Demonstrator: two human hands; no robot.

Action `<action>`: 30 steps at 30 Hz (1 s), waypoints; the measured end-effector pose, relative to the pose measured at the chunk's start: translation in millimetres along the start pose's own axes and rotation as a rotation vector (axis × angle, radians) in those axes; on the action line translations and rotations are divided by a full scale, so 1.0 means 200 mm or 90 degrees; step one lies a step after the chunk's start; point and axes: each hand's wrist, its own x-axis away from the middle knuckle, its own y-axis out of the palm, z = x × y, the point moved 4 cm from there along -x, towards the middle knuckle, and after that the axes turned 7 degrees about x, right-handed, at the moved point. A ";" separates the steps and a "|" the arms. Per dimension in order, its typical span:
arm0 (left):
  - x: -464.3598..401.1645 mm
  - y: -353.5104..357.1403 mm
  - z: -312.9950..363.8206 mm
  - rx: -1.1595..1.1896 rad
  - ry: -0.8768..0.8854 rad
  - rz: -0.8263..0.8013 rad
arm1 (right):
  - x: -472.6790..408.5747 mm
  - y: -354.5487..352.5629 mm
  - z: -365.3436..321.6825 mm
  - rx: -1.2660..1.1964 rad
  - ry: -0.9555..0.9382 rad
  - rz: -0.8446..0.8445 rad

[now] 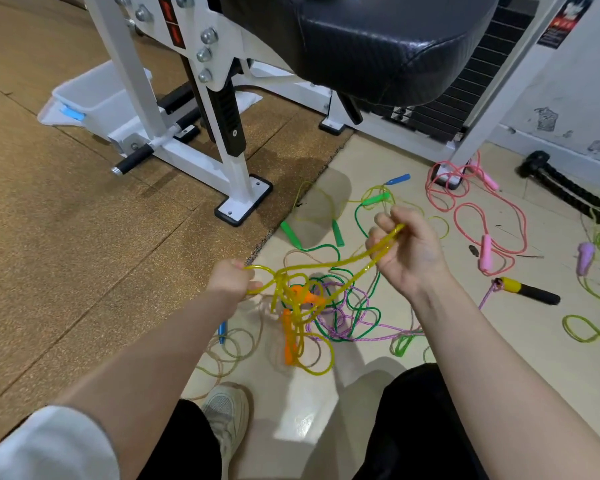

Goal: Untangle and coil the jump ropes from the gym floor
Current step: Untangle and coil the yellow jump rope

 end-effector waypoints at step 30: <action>0.18 0.05 0.28 -0.077 0.182 -0.001 | 0.05 0.25 0.21 1.337 -0.255 -0.082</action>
